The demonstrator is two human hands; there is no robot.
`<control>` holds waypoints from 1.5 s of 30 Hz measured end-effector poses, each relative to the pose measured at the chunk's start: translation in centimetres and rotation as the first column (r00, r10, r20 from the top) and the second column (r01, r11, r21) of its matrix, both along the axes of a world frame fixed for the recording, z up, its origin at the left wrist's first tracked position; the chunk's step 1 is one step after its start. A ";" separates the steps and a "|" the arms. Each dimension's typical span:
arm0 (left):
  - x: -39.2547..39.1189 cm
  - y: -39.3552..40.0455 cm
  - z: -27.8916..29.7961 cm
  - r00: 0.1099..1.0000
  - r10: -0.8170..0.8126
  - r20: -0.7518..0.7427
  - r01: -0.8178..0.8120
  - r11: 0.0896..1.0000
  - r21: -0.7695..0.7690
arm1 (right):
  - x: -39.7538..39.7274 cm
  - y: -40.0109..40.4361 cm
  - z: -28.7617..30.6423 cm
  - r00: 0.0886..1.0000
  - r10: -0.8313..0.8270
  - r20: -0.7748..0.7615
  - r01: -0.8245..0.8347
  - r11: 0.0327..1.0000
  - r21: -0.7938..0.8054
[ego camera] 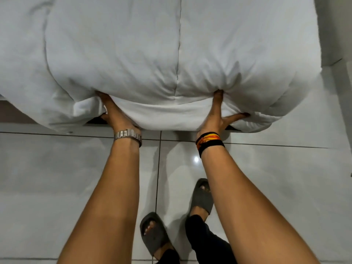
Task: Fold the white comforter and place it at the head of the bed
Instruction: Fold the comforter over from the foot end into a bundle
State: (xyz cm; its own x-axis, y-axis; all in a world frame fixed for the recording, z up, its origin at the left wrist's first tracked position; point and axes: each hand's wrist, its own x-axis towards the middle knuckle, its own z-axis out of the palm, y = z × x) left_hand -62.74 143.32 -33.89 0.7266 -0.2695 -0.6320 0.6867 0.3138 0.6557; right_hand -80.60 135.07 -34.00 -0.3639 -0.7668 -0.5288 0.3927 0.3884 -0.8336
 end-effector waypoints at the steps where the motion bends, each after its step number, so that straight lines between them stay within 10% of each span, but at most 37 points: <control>1: -0.2 0.2 0.5 1.000 -0.018 -0.013 0.018 1.000 -0.013 | -0.4 0.4 0.6 1.000 -0.002 0.001 0.002 1.000 0.022; 12: -4.5 10.4 18.9 0.985 0.162 -0.060 -0.145 0.965 0.217 | -6.6 7.8 19.5 0.973 0.058 -0.222 -0.023 0.988 0.156; 24: 7.9 -6.6 39.5 0.870 -0.099 0.483 -0.078 0.939 0.334 | 3.3 -10.4 40.0 0.936 0.058 -0.347 -0.125 0.977 -0.172; 32: 19.7 -30.3 39.3 0.767 -0.232 0.599 0.123 0.968 0.217 | 13.6 -33.9 38.2 0.899 0.329 -0.289 -0.368 0.925 -0.095; 35: 22.5 -35.9 37.3 0.757 -0.340 0.558 0.302 0.939 0.162 | 14.5 -38.9 35.4 0.723 0.570 -0.389 -0.638 0.767 -0.062; 39: 21.7 -34.4 32.7 0.607 -0.527 0.594 0.271 0.841 0.469 | 12.6 -37.2 31.2 0.490 0.487 -0.723 -0.695 0.719 0.013; 42: 18.8 -27.7 27.8 0.513 -0.608 0.606 -0.058 0.680 0.731 | 9.9 -30.4 27.8 0.374 0.344 -0.861 -0.527 0.843 0.108; 45: 17.0 -22.9 24.8 0.827 -0.462 0.321 -0.033 0.529 0.848 | 8.9 -27.0 25.3 0.569 0.385 -0.726 -0.269 0.922 0.278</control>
